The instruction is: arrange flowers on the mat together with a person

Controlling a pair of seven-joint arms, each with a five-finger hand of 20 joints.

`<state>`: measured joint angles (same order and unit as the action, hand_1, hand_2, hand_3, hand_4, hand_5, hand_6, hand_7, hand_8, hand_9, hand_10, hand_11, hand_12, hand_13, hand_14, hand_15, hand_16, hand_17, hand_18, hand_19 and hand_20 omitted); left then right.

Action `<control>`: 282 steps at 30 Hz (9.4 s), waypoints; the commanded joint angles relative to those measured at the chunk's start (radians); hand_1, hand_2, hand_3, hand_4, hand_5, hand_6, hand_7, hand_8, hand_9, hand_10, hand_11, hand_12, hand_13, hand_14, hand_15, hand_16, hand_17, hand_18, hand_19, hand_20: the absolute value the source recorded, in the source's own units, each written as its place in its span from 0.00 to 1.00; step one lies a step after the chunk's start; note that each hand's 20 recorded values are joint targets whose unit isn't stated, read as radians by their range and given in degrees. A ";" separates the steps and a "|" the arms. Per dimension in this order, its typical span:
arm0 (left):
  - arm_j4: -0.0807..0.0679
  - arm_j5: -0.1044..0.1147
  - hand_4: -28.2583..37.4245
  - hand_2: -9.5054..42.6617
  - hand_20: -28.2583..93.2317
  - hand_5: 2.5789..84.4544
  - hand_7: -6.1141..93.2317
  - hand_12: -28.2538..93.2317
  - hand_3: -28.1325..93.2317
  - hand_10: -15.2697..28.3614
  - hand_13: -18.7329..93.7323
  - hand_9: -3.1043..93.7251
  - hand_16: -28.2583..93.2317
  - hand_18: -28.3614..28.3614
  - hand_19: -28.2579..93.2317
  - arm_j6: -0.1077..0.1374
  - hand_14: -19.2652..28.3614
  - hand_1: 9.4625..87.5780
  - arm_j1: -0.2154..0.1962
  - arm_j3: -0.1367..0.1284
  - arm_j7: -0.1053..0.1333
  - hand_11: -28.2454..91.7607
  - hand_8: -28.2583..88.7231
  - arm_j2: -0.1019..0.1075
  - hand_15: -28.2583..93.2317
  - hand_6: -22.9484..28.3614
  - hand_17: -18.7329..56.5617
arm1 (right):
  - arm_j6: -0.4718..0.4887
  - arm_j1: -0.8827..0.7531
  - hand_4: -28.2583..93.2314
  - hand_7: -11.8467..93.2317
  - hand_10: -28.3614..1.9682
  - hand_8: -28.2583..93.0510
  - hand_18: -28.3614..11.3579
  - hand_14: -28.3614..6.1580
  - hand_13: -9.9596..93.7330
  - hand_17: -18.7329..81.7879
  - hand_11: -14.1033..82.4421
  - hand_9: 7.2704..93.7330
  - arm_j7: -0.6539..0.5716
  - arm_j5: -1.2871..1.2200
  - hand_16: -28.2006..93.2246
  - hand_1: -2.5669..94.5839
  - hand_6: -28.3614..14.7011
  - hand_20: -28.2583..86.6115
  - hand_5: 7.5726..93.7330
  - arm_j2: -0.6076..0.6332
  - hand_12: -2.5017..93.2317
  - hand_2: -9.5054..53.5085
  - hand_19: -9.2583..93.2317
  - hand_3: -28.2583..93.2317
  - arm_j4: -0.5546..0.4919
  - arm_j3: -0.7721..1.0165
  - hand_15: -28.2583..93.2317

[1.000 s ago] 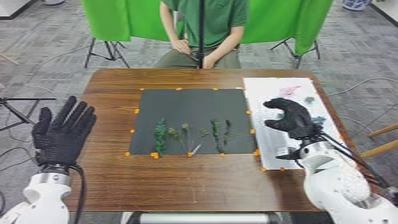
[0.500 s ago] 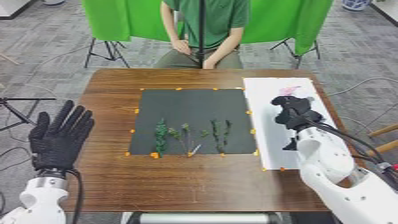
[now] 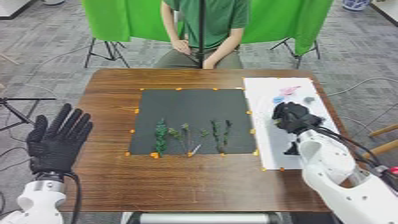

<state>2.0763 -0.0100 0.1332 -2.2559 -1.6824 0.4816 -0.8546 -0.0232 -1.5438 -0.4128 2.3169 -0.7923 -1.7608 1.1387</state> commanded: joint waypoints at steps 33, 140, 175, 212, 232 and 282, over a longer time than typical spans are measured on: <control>-0.044 0.013 0.00 0.40 0.31 0.47 0.11 0.28 0.81 0.65 0.40 0.41 0.17 0.66 0.38 0.001 0.66 0.18 0.021 0.012 -0.047 0.34 0.17 -0.023 0.41 0.58 0.23 | -0.080 0.629 0.00 0.47 0.71 0.20 0.46 0.81 0.79 0.55 0.25 0.73 0.355 -0.154 0.60 0.74 0.72 0.63 0.59 -0.359 0.45 0.00 0.80 0.71 0.145 -0.712 0.42; 0.005 0.053 0.00 0.40 0.32 0.47 0.11 0.28 0.81 0.65 0.41 0.41 0.18 0.67 0.40 0.003 0.67 0.18 -0.094 -0.067 -0.032 0.34 0.17 -0.064 0.43 0.58 0.23 | -0.371 -0.343 0.04 0.26 0.58 0.13 0.60 0.62 0.41 0.41 0.20 0.46 0.501 -1.256 0.24 0.37 0.65 0.39 0.52 -0.116 0.13 0.14 0.09 0.84 -0.238 0.314 0.33; 0.016 0.057 0.00 0.41 0.32 0.47 0.11 0.28 0.81 0.64 0.41 0.41 0.18 0.67 0.40 0.006 0.67 0.19 -0.113 -0.066 -0.020 0.34 0.17 -0.058 0.43 0.58 0.23 | -0.198 -0.444 0.04 0.26 0.58 0.13 0.55 0.60 0.41 0.40 0.20 0.45 0.499 -1.252 0.24 0.37 0.65 0.41 0.52 -0.160 0.13 0.13 0.10 0.84 -0.254 0.424 0.33; 0.008 0.059 0.00 0.41 0.32 0.47 0.12 0.28 0.81 0.64 0.41 0.41 0.17 0.68 0.41 0.015 0.67 0.19 -0.106 -0.067 -0.032 0.35 0.17 -0.060 0.43 0.58 0.23 | 0.083 -0.375 0.04 0.25 0.57 0.13 0.47 0.54 0.40 0.43 0.19 0.40 0.614 -1.433 0.25 0.37 0.64 0.42 0.49 -0.162 0.13 0.03 0.11 0.85 -0.194 0.432 0.33; 0.011 0.058 0.00 0.41 0.32 0.47 0.12 0.28 0.81 0.64 0.41 0.41 0.17 0.68 0.41 0.010 0.67 0.19 -0.109 -0.061 -0.026 0.35 0.17 -0.060 0.43 0.58 0.23 | -0.154 -0.289 0.00 0.29 0.66 0.11 0.40 0.51 0.32 0.36 0.19 0.35 0.107 -0.096 0.28 0.43 0.72 0.41 0.44 0.021 0.14 0.00 0.17 0.87 -0.185 0.362 0.29; 0.003 0.061 0.00 0.41 0.32 0.47 0.12 0.28 0.81 0.65 0.41 0.41 0.18 0.70 0.42 0.008 0.69 0.19 -0.102 -0.052 -0.029 0.35 0.17 -0.057 0.44 0.58 0.21 | -0.340 -0.176 0.00 0.45 0.70 0.21 0.40 0.74 0.79 0.52 0.22 0.85 -0.142 -0.070 0.58 0.71 0.73 0.58 0.73 0.062 0.41 0.00 0.62 0.71 -0.037 0.118 0.42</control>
<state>2.0876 0.0508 0.1489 -2.3588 -1.7368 0.4690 -0.9119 -0.2560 -1.6936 -0.5706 2.2239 -0.7460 -1.7217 1.2935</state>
